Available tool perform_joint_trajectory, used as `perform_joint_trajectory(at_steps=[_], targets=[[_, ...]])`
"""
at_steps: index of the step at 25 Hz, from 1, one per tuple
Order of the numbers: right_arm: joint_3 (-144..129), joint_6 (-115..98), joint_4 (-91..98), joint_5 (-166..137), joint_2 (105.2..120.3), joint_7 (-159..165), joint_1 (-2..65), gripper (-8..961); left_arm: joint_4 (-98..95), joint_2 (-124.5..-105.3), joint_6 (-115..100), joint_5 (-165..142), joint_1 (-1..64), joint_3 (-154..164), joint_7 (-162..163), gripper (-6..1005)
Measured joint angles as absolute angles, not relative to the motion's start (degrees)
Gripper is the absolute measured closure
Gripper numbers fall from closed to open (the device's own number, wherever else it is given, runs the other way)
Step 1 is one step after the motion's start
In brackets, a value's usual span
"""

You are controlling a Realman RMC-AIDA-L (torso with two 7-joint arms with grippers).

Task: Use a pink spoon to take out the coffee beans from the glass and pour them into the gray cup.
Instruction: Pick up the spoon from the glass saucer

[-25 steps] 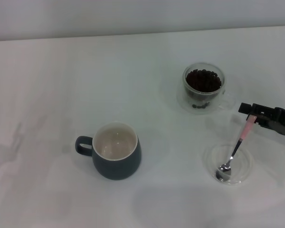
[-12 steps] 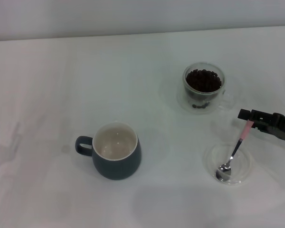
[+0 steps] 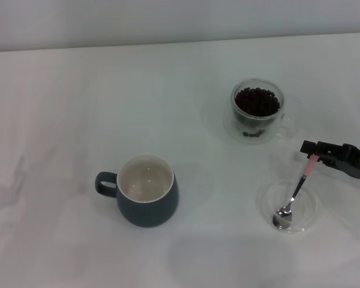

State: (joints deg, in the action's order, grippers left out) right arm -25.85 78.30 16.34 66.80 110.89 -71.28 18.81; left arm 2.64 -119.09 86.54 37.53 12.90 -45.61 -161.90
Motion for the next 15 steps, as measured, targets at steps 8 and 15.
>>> perform_joint_trajectory(at_steps=[8, 15], targets=[[-26.1, 77.8, 16.3, 66.8, 110.92, -71.3, 19.0, 514, 2.6, -119.03, 86.9, 37.4, 12.9, -45.5, -161.9, 374], [-26.1, 76.3, 16.3, 66.8, 111.09, -70.9, 19.4, 553, 2.6, -119.00, 86.9, 37.4, 13.2, -45.5, -161.9, 375]])
